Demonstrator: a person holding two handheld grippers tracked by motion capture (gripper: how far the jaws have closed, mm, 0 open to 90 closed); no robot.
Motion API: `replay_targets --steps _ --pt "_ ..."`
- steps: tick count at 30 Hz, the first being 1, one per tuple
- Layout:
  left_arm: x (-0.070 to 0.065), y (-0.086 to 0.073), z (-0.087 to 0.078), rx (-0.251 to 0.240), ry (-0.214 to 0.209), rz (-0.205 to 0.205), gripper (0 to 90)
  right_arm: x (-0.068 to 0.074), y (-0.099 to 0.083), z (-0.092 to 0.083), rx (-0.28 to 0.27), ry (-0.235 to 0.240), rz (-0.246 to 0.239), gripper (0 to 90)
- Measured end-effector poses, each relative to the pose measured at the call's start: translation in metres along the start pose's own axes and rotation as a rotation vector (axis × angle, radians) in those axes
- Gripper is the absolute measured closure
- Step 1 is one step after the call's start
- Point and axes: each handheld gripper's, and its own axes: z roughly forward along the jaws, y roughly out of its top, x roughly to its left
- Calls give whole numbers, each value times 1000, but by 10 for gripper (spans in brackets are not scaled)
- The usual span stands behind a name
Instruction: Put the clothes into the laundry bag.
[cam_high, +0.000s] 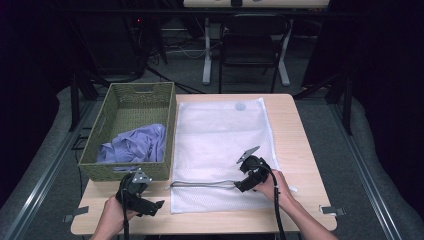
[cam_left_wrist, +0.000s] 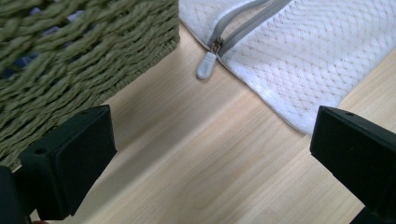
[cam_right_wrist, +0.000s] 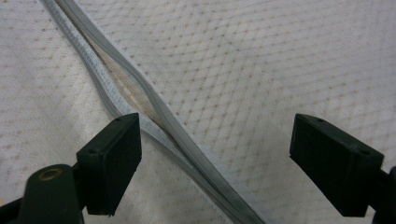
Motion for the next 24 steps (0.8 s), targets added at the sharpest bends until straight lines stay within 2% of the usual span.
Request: replay_targets --steps 8,13,19,22,24 --pt "1 -1 -1 -5 -13 -6 1 3 11 10 16 8 -38 222" --pt "3 -1 1 1 -20 -6 1 5 18 15 27 20 -44 251" --pt "1 -1 -1 -2 -13 -5 1 5 21 18 34 19 -47 361" --pt "1 -1 0 -4 -12 -7 1 2 19 18 26 50 -24 449" --pt "1 0 1 1 -16 -8 1 2 19 18 23 47 -21 494"
